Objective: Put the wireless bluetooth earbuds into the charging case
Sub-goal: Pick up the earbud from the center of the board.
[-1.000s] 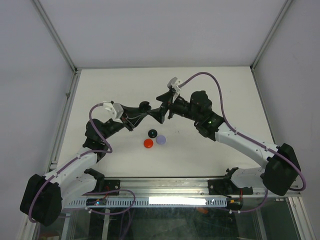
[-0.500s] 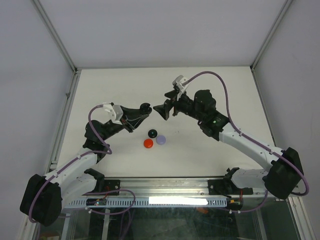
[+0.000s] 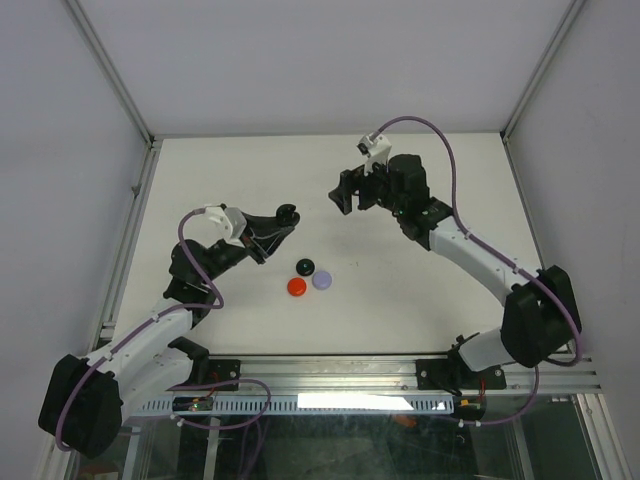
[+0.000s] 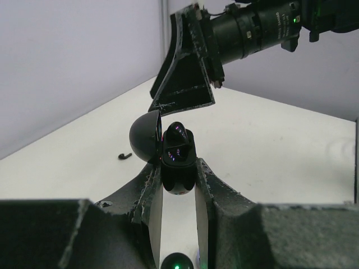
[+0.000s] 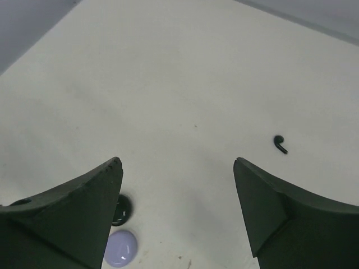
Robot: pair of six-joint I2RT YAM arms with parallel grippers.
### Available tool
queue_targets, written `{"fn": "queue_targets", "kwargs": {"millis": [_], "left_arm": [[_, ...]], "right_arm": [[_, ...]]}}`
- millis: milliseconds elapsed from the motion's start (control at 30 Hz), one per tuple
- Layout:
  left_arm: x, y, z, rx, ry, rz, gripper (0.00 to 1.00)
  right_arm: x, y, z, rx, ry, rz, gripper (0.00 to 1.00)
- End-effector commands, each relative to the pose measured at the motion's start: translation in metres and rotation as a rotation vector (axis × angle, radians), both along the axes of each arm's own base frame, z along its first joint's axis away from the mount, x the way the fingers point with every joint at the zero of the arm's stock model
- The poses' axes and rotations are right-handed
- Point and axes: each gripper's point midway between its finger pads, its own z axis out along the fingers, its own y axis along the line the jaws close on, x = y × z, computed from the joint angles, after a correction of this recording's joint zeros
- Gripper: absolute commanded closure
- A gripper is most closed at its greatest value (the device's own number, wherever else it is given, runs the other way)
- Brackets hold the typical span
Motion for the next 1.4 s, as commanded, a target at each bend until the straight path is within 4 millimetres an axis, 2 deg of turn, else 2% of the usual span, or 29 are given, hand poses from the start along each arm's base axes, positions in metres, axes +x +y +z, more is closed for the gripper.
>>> {"fn": "queue_targets", "kwargs": {"millis": [0,200,333,367,567,733,1100,1367], "left_arm": [[0.013,0.010,0.011,0.012,-0.033,0.104,1.00],[0.018,0.014,0.005,0.041,-0.012,0.138,1.00],[0.021,0.013,0.000,0.057,0.007,0.140,1.00],[0.022,0.013,-0.001,0.059,0.009,0.143,1.00],[0.024,0.014,-0.005,0.073,0.021,0.151,1.00],[0.024,0.013,-0.006,0.088,0.021,0.148,1.00],[0.024,0.012,-0.008,0.099,0.023,0.142,1.00],[0.022,0.011,-0.006,0.099,0.020,0.134,1.00]], "right_arm": [[0.035,-0.021,-0.026,-0.036,0.083,-0.124,0.18],[0.082,-0.039,-0.073,-0.105,0.121,-0.244,0.27],[0.109,-0.038,-0.097,-0.141,0.142,-0.284,0.37],[0.116,-0.038,-0.108,-0.155,0.152,-0.295,0.40],[0.144,-0.036,-0.144,-0.202,0.171,-0.338,0.52],[0.161,-0.041,-0.158,-0.233,0.147,-0.391,0.57],[0.186,-0.034,-0.174,-0.270,0.119,-0.390,0.64],[0.187,-0.037,-0.190,-0.303,0.151,-0.407,0.66]]}}
